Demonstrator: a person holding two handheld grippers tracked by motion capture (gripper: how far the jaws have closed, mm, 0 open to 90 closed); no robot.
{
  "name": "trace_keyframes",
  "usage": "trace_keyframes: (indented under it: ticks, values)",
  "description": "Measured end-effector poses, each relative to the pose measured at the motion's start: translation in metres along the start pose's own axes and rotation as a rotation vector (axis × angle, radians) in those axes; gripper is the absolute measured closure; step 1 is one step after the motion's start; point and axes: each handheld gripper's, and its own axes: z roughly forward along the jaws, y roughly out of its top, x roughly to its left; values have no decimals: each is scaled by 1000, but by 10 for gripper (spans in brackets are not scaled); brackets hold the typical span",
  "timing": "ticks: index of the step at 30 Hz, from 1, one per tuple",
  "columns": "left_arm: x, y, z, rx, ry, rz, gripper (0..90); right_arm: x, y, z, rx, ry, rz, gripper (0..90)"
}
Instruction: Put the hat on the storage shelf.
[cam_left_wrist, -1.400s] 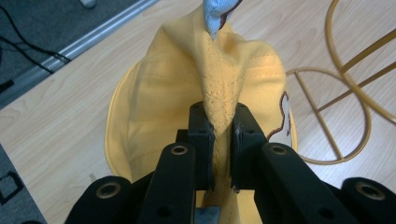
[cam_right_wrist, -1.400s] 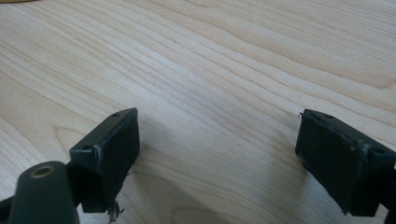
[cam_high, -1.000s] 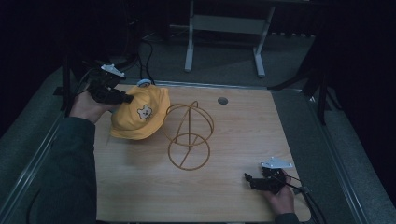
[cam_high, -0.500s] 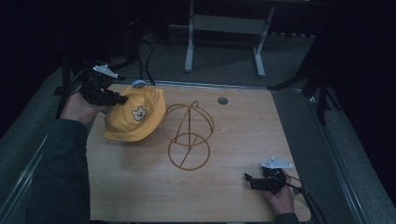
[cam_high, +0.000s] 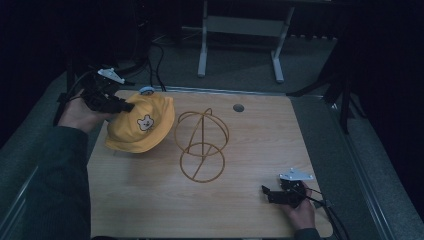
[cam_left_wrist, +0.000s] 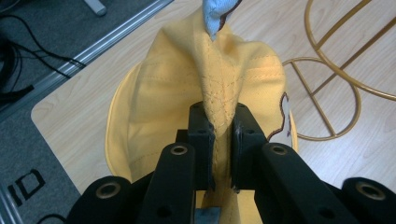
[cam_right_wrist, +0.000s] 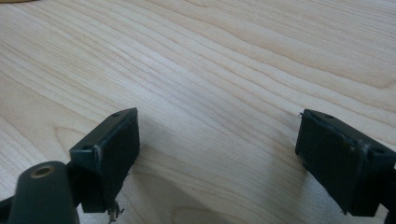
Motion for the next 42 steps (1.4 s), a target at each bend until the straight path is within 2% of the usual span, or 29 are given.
trace_keyframes:
  ticks: [4,5,15,26,35,42]
  values:
    - [-2,2,-1,14,-12,12,810,0,0,0,0,0,0,136]
    - [-3,3,-2,19,-19,27,810,0,0,0,0,0,0,137]
    - [-6,8,-7,19,-58,55,809,0,0,0,0,0,0,136]
    - [-8,11,-18,11,-81,85,808,0,0,0,0,0,0,136]
    - [-7,12,-25,-10,-83,83,808,0,0,0,3,0,-1,136]
    - [-7,12,-31,-7,-86,92,809,0,0,0,3,0,-1,137]
